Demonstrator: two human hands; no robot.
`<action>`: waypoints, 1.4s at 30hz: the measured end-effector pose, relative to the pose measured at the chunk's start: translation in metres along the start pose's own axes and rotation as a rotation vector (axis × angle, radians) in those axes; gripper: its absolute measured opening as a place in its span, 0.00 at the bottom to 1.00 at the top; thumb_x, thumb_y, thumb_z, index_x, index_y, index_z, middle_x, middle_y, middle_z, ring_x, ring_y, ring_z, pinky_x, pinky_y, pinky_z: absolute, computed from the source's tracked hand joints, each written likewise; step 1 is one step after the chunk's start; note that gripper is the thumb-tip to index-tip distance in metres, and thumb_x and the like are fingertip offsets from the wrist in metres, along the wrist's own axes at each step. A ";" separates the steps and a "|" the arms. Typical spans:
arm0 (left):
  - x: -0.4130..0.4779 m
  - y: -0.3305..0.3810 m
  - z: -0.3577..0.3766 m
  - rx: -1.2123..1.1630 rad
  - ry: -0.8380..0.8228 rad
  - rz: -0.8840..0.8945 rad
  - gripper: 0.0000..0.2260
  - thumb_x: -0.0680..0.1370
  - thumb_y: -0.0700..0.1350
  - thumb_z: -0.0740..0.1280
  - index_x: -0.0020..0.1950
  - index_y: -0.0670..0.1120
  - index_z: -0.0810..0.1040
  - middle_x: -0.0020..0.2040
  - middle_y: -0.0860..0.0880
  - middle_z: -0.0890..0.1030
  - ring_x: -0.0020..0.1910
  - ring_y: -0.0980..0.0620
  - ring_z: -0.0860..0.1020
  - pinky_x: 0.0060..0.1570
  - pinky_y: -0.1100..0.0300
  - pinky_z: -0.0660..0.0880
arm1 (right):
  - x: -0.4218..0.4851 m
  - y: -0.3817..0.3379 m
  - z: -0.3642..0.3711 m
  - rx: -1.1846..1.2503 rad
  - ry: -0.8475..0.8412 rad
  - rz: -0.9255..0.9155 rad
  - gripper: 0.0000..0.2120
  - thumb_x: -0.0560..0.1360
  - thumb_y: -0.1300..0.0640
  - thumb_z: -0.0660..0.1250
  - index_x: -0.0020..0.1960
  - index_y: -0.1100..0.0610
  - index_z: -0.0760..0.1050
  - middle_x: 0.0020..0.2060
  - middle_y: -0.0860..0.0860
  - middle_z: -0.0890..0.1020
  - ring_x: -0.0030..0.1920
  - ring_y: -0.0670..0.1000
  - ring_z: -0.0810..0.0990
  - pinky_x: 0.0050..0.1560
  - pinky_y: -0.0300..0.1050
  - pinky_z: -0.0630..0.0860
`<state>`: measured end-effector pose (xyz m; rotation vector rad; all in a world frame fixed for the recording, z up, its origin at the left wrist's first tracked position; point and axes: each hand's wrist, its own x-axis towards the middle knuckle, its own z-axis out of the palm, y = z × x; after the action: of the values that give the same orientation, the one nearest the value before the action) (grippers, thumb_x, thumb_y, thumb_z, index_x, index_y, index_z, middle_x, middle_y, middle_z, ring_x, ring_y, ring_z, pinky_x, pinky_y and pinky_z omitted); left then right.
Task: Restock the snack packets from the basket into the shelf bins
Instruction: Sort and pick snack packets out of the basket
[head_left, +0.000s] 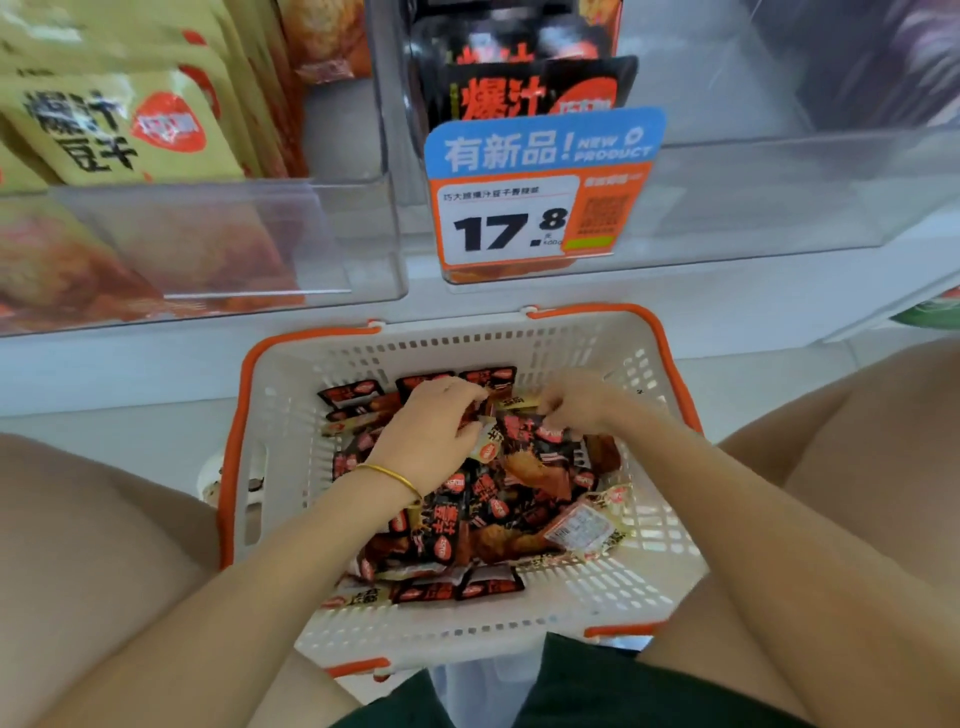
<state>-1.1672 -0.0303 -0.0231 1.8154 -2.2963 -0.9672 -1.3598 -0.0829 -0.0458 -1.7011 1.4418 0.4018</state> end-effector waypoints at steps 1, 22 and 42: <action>-0.001 0.005 -0.002 -0.048 -0.030 -0.017 0.20 0.80 0.47 0.62 0.71 0.49 0.66 0.71 0.51 0.68 0.70 0.52 0.64 0.68 0.58 0.63 | -0.015 -0.005 -0.014 0.051 0.017 -0.024 0.06 0.76 0.64 0.64 0.41 0.64 0.75 0.33 0.53 0.73 0.31 0.46 0.73 0.36 0.42 0.69; -0.060 0.152 -0.174 -0.437 0.703 0.391 0.06 0.76 0.39 0.67 0.49 0.49 0.76 0.41 0.55 0.80 0.40 0.64 0.77 0.44 0.68 0.73 | -0.223 -0.041 -0.142 1.008 0.524 -0.589 0.02 0.66 0.58 0.68 0.37 0.53 0.79 0.29 0.47 0.80 0.29 0.44 0.78 0.32 0.39 0.75; 0.037 0.122 -0.219 0.292 0.685 0.199 0.30 0.72 0.54 0.46 0.60 0.37 0.75 0.60 0.38 0.73 0.66 0.38 0.67 0.69 0.48 0.60 | -0.017 -0.081 -0.278 0.523 0.749 0.061 0.18 0.73 0.60 0.71 0.60 0.65 0.73 0.51 0.61 0.82 0.49 0.59 0.83 0.55 0.53 0.79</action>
<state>-1.1927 -0.1444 0.2018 1.6083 -2.1598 0.0412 -1.3656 -0.2860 0.1616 -1.4162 1.9030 -0.6113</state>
